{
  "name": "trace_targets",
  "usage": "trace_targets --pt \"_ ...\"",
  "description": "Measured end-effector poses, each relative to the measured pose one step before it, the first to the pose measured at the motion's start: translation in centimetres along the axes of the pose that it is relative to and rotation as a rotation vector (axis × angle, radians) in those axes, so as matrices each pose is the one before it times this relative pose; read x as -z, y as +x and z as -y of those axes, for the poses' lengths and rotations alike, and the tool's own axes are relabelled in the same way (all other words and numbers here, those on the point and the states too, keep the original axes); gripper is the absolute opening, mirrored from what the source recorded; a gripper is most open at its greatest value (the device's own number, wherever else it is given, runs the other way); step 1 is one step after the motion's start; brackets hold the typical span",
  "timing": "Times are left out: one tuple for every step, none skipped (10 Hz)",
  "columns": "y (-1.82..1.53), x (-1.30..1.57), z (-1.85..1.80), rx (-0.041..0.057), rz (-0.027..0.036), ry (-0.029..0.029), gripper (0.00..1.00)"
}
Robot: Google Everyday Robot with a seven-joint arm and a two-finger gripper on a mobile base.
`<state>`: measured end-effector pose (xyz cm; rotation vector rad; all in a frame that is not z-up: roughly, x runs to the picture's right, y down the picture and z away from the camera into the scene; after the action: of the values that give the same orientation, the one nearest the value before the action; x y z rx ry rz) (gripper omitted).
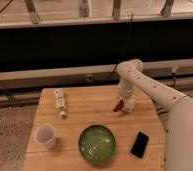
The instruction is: Place the pepper on the white sponge
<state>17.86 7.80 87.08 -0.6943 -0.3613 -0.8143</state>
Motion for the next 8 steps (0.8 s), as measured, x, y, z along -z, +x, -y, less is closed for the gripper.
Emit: trace_targets --pt "0.118 -0.055 -0.135 -0.00537 0.00435 0.00217 0.00" --pt "0.010 0.008 0.046 -0.00016 -0.00003 0.00030 0.00" --pt "0.099 -0.062 -0.020 -0.00206 0.00034 0.00065 0.00" --pt "0.055 -0.007 0.102 -0.00071 -0.00041 0.00097 0.01" --pt "0.062 -0.048 0.019 -0.00152 0.00140 0.00215 0.06" --pt "0.277 0.021 -0.240 -0.00258 0.00051 0.00239 0.15" --pt "0.235 0.002 -0.278 -0.00487 0.00113 0.00150 0.27" --pt "0.080 -0.024 -0.077 -0.00232 0.00039 0.00048 0.35"
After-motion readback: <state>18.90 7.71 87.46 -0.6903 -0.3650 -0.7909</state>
